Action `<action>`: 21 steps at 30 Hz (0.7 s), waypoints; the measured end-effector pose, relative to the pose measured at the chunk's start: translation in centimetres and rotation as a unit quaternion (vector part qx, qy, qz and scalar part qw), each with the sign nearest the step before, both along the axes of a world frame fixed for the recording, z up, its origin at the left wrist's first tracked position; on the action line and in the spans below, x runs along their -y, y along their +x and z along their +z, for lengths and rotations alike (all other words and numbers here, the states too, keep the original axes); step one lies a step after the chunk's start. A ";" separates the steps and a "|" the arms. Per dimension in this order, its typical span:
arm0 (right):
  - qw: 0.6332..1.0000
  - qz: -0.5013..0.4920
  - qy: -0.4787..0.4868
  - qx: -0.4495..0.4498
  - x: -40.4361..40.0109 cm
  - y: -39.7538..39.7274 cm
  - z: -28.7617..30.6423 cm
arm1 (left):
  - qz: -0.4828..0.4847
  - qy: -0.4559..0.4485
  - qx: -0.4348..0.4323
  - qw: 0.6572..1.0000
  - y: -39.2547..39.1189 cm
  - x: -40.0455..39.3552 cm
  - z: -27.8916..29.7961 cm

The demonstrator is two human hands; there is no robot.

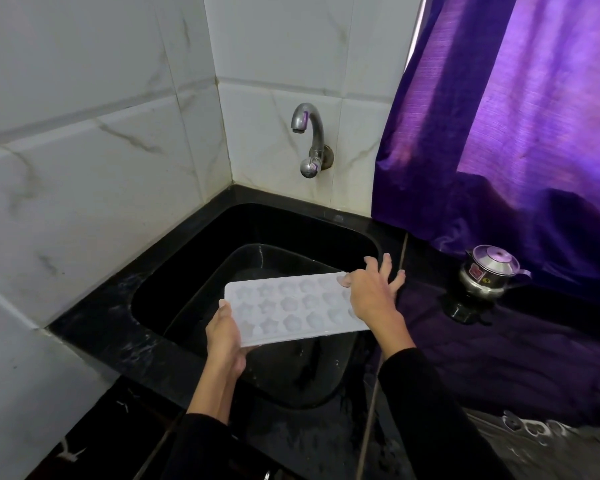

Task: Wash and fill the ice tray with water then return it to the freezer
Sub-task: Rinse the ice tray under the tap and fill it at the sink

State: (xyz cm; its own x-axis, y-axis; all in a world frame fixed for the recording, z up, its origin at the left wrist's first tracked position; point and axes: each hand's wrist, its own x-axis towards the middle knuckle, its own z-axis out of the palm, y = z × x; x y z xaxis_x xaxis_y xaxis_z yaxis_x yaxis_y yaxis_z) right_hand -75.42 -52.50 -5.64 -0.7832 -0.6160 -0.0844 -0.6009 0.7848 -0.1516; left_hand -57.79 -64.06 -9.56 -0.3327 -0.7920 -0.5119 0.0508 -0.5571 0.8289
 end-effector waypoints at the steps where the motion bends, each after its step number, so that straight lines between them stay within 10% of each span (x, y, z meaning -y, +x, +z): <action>1: 1.000 -0.003 0.000 0.001 0.0 -0.1 0.1 | 0.000 0.002 0.001 1.000 0.0 0.0 0.0; 21: 0.999 -0.011 -0.039 0.033 0.4 0.2 0.0 | 0.002 0.012 -0.002 1.000 0.2 0.2 -0.4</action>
